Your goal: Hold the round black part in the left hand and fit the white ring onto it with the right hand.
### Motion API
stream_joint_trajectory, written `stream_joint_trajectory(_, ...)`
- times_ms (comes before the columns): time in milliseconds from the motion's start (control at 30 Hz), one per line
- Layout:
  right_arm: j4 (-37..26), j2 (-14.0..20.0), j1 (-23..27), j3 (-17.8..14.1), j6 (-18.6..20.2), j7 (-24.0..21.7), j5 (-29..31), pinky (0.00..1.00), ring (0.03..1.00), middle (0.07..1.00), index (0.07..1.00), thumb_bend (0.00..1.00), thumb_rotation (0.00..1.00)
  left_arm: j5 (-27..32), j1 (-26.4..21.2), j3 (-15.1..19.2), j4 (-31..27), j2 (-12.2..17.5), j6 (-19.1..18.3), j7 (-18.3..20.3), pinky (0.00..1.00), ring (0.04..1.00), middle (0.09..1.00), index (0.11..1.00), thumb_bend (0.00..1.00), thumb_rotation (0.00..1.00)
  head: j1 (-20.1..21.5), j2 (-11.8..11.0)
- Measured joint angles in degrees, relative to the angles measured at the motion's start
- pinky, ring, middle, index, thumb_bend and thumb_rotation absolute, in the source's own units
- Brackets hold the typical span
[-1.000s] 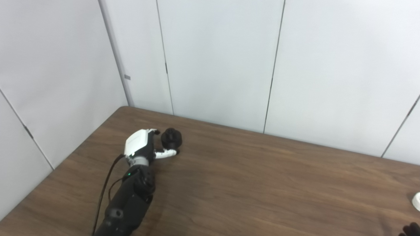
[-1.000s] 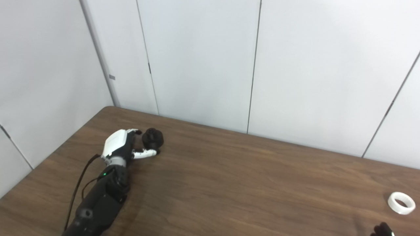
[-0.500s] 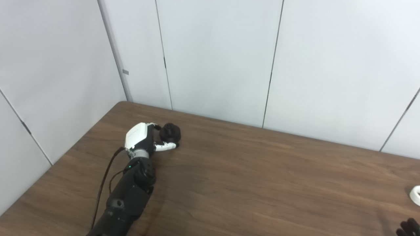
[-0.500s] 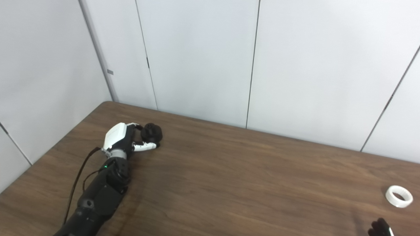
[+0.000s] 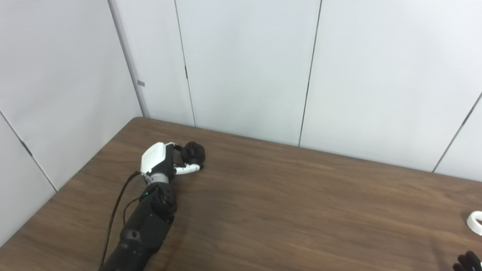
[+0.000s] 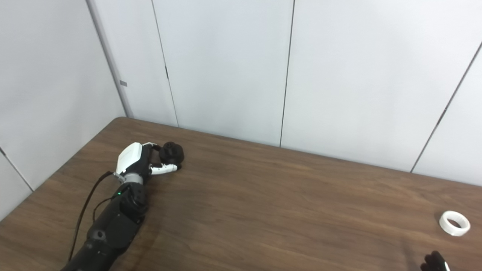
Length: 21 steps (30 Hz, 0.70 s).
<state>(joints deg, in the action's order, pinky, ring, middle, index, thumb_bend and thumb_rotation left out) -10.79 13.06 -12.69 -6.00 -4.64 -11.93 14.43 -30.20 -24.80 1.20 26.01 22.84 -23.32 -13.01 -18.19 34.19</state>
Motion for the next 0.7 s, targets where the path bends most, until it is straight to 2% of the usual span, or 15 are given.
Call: stream_joint_trajectory(700, -0.26, -0.08, -0.28, 0.00, -0.02, 0.31, 0.00, 1.00, 1.000, 1.000, 1.000, 0.61, 1.00, 2.31, -2.66, -1.35, 2.94, 0.30, 0.98, -0.14, 1.00, 0.952, 0.881, 0.771, 0.86, 0.26, 0.96, 0.00)
